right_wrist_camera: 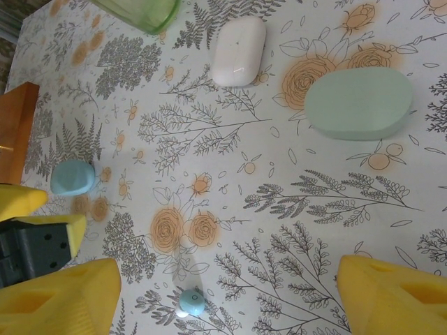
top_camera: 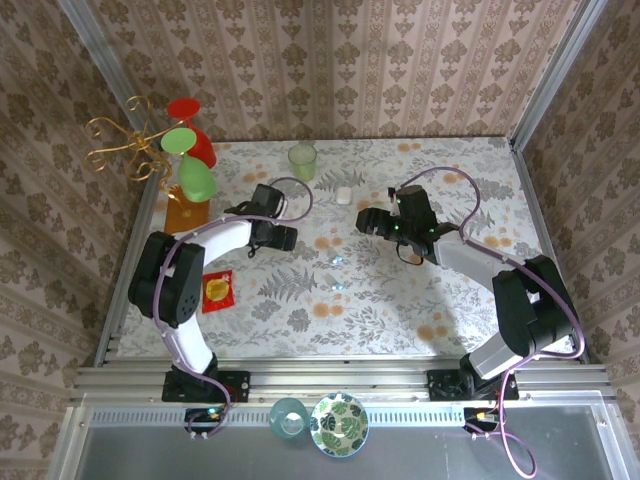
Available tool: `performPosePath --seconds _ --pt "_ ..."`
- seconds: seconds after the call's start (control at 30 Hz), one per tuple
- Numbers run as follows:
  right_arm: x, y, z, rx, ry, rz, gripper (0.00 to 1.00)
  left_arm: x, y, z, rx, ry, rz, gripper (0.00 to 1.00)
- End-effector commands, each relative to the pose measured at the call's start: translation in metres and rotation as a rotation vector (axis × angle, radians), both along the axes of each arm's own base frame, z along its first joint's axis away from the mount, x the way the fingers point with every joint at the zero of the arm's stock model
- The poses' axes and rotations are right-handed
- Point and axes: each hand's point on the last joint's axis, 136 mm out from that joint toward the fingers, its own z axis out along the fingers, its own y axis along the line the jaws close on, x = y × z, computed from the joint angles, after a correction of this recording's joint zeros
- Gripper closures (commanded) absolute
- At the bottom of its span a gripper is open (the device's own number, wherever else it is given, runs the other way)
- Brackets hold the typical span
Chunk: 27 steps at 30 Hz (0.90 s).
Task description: Insert the wireless bluetooth earbuds into the charging case
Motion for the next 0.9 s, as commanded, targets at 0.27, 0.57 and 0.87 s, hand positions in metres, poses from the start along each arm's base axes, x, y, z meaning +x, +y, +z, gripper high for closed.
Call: performPosePath --seconds 0.27,0.57,0.87 --pt "-0.002 0.002 -0.003 0.004 0.001 0.014 0.19 0.033 0.016 0.000 0.035 0.018 -0.005 0.05" --pt "-0.002 0.002 -0.004 -0.002 0.005 0.014 0.19 0.031 0.007 -0.011 0.022 0.067 -0.010 0.25" --pt "-0.004 0.000 -0.007 -0.004 0.011 0.012 0.19 0.021 -0.002 -0.019 0.027 0.107 -0.038 0.36"
